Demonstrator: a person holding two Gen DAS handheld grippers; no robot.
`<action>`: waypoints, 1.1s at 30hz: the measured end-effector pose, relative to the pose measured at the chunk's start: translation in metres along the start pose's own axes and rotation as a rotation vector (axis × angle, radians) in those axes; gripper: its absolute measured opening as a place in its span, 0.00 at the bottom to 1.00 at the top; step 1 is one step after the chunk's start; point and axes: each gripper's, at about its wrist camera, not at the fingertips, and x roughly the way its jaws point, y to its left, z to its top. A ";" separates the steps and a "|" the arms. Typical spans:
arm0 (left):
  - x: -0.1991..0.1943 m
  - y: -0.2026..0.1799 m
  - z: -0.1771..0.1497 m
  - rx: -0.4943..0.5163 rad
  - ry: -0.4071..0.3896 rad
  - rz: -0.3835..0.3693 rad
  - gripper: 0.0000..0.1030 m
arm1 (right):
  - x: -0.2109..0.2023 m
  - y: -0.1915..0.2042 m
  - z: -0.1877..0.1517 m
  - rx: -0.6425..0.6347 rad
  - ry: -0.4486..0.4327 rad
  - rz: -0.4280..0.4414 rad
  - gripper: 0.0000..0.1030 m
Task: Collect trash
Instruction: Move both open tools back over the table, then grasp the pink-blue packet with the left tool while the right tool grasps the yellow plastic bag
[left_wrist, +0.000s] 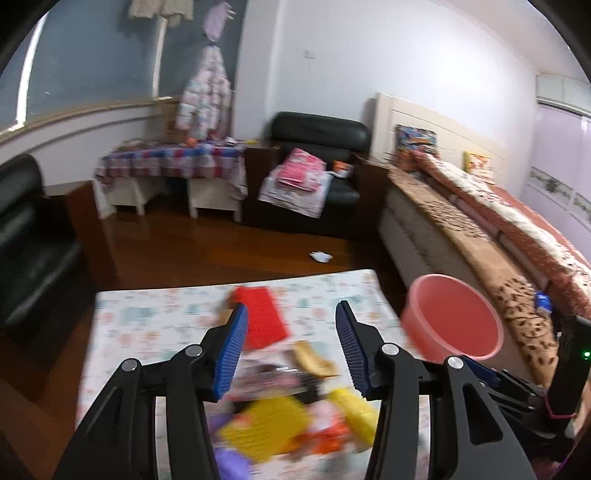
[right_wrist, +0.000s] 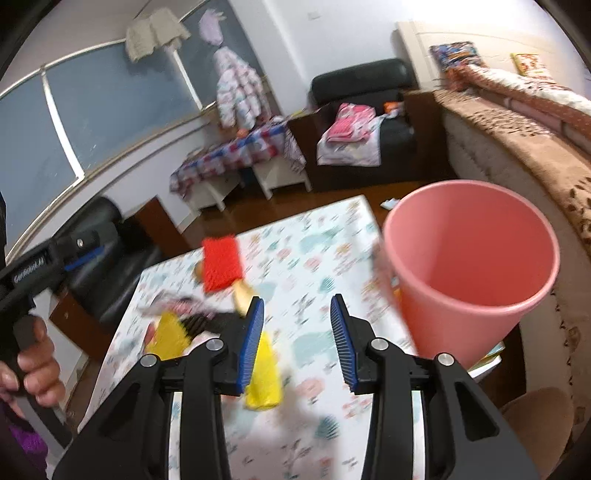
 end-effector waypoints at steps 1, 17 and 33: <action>-0.004 0.007 -0.003 -0.002 -0.004 0.017 0.47 | 0.001 0.004 -0.003 -0.009 0.010 0.005 0.37; -0.008 0.094 -0.075 -0.076 0.139 0.167 0.47 | 0.002 0.045 -0.022 -0.137 0.047 0.132 0.38; 0.046 0.092 -0.108 -0.090 0.292 0.137 0.44 | 0.029 0.030 -0.026 -0.181 0.160 0.050 0.38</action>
